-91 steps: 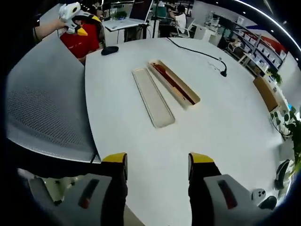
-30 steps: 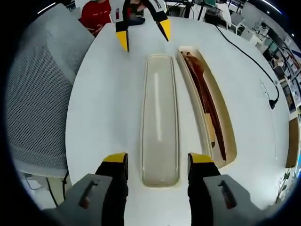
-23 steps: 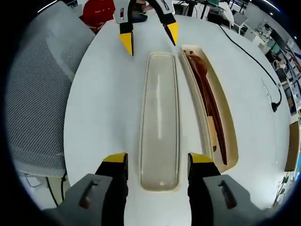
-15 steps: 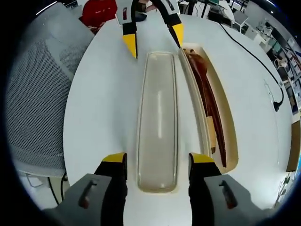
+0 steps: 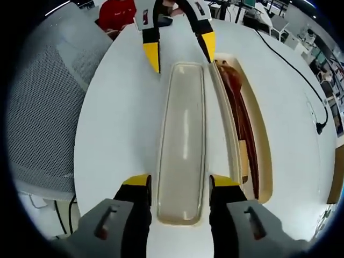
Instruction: Arrange the utensils inside the cutlery case until each visible utensil rests in its matching compartment.
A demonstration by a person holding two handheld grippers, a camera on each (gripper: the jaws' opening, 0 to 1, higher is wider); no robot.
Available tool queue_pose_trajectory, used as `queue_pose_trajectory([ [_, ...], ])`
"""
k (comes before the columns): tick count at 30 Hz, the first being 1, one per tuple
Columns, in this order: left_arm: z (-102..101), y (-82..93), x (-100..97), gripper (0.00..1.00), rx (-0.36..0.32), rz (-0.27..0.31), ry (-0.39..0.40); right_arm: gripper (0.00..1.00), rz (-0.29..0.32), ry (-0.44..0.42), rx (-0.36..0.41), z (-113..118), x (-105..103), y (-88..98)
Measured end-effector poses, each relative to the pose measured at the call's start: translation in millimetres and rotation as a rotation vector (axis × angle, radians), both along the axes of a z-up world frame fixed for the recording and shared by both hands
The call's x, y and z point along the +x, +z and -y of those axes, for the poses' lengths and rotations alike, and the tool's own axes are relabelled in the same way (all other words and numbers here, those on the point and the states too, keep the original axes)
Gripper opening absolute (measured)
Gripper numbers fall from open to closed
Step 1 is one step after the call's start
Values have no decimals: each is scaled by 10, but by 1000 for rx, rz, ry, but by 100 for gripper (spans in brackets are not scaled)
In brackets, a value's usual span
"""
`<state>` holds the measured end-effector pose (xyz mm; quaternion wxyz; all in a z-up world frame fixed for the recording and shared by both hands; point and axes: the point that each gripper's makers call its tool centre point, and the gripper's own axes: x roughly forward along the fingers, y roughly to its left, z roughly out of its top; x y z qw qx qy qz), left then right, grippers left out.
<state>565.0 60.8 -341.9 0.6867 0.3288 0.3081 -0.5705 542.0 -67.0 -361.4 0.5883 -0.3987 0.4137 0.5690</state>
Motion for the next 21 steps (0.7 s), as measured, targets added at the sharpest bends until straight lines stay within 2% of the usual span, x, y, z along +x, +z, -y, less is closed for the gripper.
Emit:
queue_pose_trajectory([
  [2, -6, -22, -16, 50, 11, 11, -10, 36, 0, 6, -13, -10, 9, -19],
  [4, -1, -29, -40, 50, 7, -1, -7, 35, 1, 20, -19, -3, 7, -12],
  [8, -1, -55, -75, 50, 17, 9, -24, 35, 2, 33, -6, -18, -27, -11],
  [16, -19, -131, -150, 50, 28, -18, -31, 35, 2, 54, 14, -69, -92, -9],
  [21, 19, -131, -206, 50, 23, -36, -30, 35, 0, 129, 5, -102, -171, -10],
])
